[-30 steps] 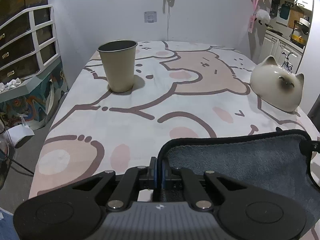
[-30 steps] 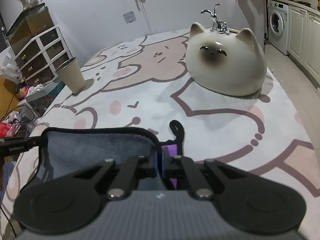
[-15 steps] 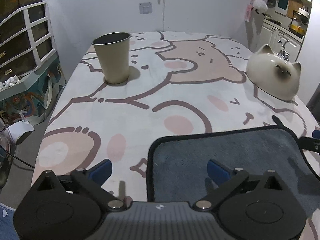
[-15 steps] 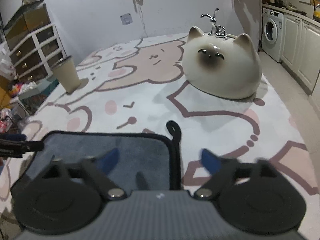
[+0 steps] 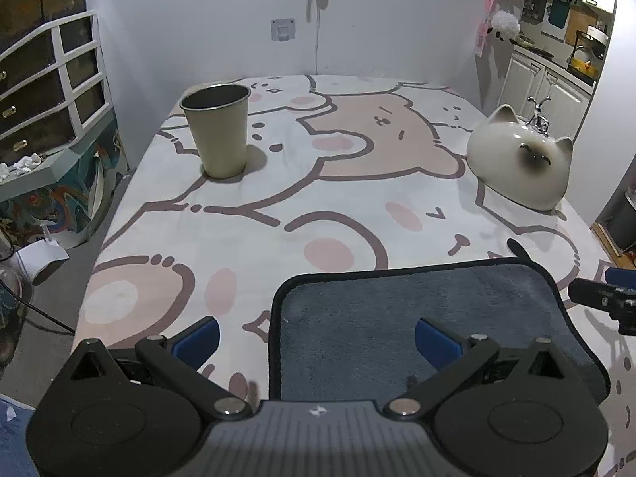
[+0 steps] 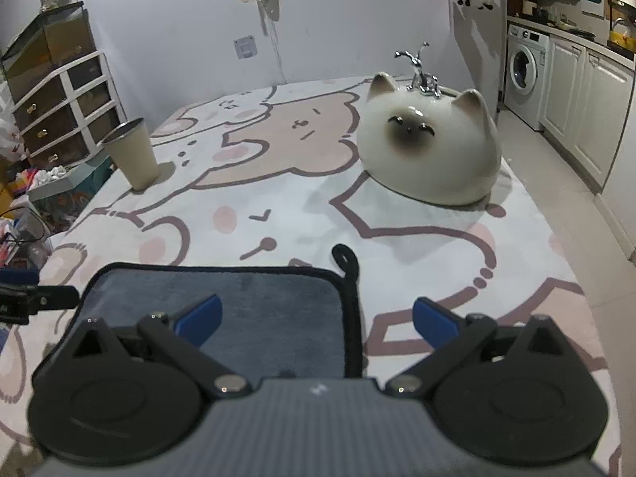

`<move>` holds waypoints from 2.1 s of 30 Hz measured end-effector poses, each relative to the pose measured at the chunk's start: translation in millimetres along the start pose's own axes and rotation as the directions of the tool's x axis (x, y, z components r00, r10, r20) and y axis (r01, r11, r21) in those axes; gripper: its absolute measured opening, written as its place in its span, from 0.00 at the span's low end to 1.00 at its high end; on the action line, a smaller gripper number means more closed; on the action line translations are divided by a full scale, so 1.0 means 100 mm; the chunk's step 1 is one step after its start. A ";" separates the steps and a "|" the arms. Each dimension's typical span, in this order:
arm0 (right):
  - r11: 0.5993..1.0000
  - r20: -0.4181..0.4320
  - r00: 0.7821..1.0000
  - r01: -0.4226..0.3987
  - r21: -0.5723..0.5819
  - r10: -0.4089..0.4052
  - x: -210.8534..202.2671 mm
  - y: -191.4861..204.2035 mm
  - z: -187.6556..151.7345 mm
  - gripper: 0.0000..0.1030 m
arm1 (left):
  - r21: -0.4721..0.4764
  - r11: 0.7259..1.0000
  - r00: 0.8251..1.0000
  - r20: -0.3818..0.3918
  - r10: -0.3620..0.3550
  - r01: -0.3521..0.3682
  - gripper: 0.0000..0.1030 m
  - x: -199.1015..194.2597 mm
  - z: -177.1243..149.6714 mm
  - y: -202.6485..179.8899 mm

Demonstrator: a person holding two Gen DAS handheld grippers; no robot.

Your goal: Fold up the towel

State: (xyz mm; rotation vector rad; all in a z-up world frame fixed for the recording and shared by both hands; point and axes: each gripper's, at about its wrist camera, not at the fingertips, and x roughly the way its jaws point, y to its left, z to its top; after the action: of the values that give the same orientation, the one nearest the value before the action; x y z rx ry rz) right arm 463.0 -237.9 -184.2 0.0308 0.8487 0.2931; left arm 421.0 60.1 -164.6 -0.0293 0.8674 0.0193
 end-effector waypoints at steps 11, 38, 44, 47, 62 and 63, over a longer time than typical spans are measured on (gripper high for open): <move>1.000 -0.004 1.000 0.030 -0.007 -0.030 -0.31 0.08 0.00 1.00 | 0.002 1.000 0.999 0.038 0.021 -0.022 1.00 -0.41 0.01 -0.06; 0.999 0.045 0.999 0.031 -0.018 -0.031 -1.46 0.36 -0.35 1.00 | 0.044 0.999 0.995 0.095 0.021 -0.025 1.00 -1.62 -0.49 -0.33; 0.999 0.064 0.997 0.036 -0.016 -0.035 -1.73 0.41 -0.48 1.00 | 0.036 0.999 0.994 0.109 0.017 -0.021 1.00 -1.85 -0.66 -0.35; 0.999 0.074 0.997 0.035 -0.019 -0.034 -1.87 0.43 -0.54 1.00 | 0.044 0.999 0.993 0.112 0.020 -0.025 1.00 -1.97 -0.75 -0.38; 0.999 0.119 0.993 0.034 -0.037 -0.029 -2.54 0.51 -0.92 1.00 | 0.057 0.998 0.990 0.137 0.020 -0.028 1.00 -2.58 -1.19 -0.50; 0.999 0.122 0.992 0.033 -0.038 -0.028 -2.58 0.52 -0.94 1.00 | 0.061 0.998 0.990 0.139 0.014 -0.023 1.00 -2.63 -1.22 -0.51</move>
State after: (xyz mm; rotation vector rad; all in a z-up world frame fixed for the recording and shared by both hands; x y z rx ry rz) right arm 219.8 -265.9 -49.0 -0.0018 0.7220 0.2767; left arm 159.2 3.9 -41.8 0.0384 0.7285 0.0118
